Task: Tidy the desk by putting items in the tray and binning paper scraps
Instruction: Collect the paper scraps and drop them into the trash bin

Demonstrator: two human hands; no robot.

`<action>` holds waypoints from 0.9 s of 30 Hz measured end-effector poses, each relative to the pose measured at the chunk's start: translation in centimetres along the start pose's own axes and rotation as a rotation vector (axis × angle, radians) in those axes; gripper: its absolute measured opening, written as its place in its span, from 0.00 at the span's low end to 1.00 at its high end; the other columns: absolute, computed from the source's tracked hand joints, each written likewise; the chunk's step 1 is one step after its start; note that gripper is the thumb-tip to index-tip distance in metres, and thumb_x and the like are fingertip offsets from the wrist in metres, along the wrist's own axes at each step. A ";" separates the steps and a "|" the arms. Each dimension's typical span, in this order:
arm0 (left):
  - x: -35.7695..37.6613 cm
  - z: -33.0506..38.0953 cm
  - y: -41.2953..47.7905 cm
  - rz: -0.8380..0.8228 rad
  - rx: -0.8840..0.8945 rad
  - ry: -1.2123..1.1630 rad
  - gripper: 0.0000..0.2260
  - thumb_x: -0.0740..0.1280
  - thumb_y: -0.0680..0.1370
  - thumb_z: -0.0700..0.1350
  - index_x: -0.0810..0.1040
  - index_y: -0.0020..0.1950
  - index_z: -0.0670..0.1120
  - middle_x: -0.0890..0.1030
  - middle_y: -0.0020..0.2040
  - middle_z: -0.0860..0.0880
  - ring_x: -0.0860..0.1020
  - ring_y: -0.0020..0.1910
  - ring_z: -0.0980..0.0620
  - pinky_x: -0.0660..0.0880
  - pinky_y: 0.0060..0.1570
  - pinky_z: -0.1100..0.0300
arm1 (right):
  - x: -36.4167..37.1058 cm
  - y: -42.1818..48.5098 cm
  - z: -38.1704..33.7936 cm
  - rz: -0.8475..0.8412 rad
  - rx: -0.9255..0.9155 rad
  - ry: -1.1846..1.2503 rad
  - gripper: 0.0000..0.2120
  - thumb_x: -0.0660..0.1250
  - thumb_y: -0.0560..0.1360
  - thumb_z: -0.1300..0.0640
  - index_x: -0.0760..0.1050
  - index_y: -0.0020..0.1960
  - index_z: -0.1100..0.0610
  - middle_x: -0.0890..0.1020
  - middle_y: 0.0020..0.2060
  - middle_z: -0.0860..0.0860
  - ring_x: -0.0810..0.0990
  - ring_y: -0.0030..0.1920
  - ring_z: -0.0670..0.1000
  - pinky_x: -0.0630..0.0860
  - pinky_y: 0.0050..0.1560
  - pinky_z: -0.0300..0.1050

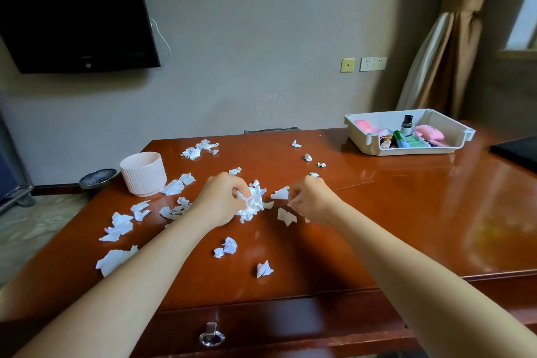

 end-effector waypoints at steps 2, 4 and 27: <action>-0.1 1.5 0.3 -0.011 0.041 -0.007 0.08 0.67 0.76 0.38 0.81 0.53 0.46 0.78 0.60 0.47 0.74 0.51 0.54 0.72 0.48 0.63 | -1.8 -0.6 0.7 0.056 -0.023 0.022 0.06 0.65 0.76 0.65 0.79 0.50 0.62 0.81 0.44 0.54 0.79 0.38 0.49 0.74 0.32 0.34; -0.1 3.4 0.4 -0.028 0.084 -0.015 0.09 0.67 0.76 0.37 0.81 0.53 0.47 0.78 0.59 0.47 0.75 0.51 0.53 0.72 0.46 0.63 | -3.6 -1.7 1.1 0.084 -0.053 0.019 0.06 0.66 0.76 0.64 0.80 0.50 0.62 0.79 0.42 0.52 0.75 0.35 0.44 0.68 0.28 0.30; 17.0 28.9 -5.5 -0.526 0.664 -0.195 0.10 0.67 0.73 0.37 0.84 0.49 0.47 0.81 0.47 0.48 0.76 0.48 0.51 0.70 0.45 0.64 | -14.2 -23.1 22.9 0.271 0.412 -0.089 0.03 0.70 0.70 0.61 0.78 0.39 0.54 0.81 0.40 0.50 0.78 0.42 0.51 0.74 0.40 0.42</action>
Point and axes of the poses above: each hand's wrist, its own y-axis towards the middle knuckle, its own x-axis out of the palm, z = x × y, the point moved 2 cm from there along y, towards the middle knuckle
